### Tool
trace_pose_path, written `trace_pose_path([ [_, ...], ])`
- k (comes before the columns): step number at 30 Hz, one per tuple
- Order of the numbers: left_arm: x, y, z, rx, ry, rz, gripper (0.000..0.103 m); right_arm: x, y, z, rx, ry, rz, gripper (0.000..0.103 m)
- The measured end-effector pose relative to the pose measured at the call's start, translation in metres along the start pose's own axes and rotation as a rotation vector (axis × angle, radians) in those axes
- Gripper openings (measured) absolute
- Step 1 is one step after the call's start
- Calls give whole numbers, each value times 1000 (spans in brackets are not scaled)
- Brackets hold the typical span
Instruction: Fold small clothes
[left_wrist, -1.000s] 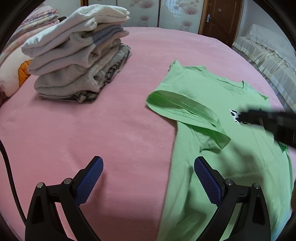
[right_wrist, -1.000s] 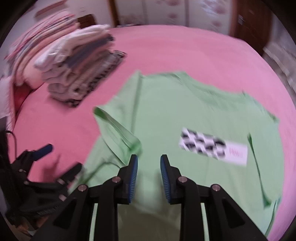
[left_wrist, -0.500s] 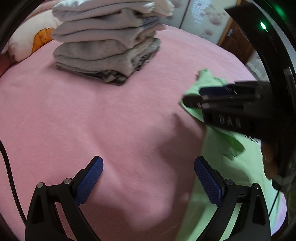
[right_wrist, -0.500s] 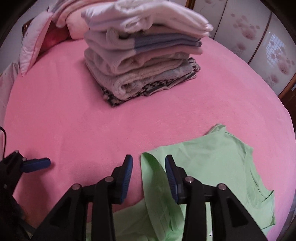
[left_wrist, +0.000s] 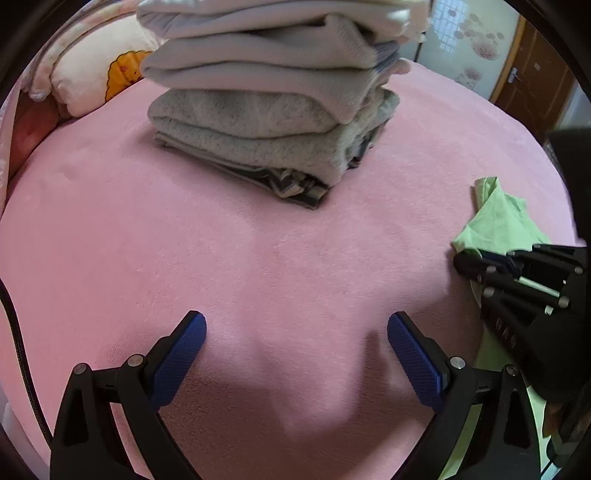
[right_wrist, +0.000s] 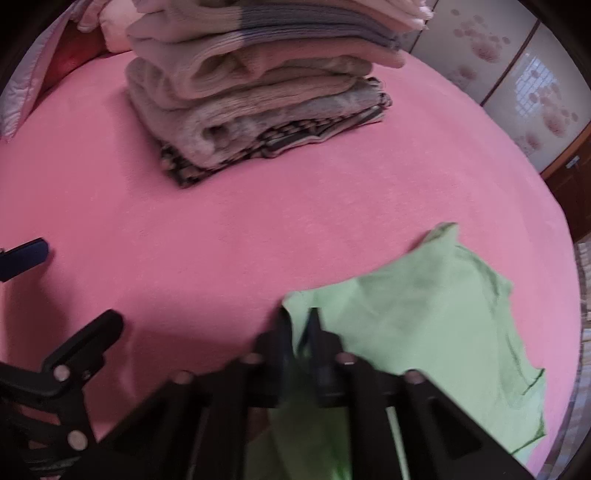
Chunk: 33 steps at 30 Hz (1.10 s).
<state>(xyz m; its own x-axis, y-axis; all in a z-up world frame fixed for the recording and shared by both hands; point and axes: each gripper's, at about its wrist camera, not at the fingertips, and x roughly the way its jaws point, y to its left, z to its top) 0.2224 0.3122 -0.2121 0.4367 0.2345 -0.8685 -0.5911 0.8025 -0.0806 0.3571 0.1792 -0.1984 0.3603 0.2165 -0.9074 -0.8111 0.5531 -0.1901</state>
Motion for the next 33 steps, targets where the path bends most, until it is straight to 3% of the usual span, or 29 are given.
trace_pose_path([
  [5,-17,-19,-2,77,-21,-79,98,-37,-44,-6,149,-114,146,5],
  [11,-35,-72,-29,251,-17,-197,98,-54,-93,-17,303,-163,255,5],
  [14,-31,-97,-46,345,-11,-175,98,-59,-109,-24,371,-186,283,5],
  [19,-21,-121,-64,441,-13,-105,98,-61,-138,-40,488,-212,229,5],
  [22,-14,-120,-62,421,-14,-44,98,-52,-155,-56,561,-187,186,5],
  [25,-6,-110,-54,341,2,-16,98,-34,-166,-75,620,-125,157,5],
  [30,-3,-85,-46,199,32,-54,82,-4,-170,-96,675,-26,169,8],
  [33,-4,-73,-45,134,42,-76,79,0,-166,-100,677,-25,178,12],
])
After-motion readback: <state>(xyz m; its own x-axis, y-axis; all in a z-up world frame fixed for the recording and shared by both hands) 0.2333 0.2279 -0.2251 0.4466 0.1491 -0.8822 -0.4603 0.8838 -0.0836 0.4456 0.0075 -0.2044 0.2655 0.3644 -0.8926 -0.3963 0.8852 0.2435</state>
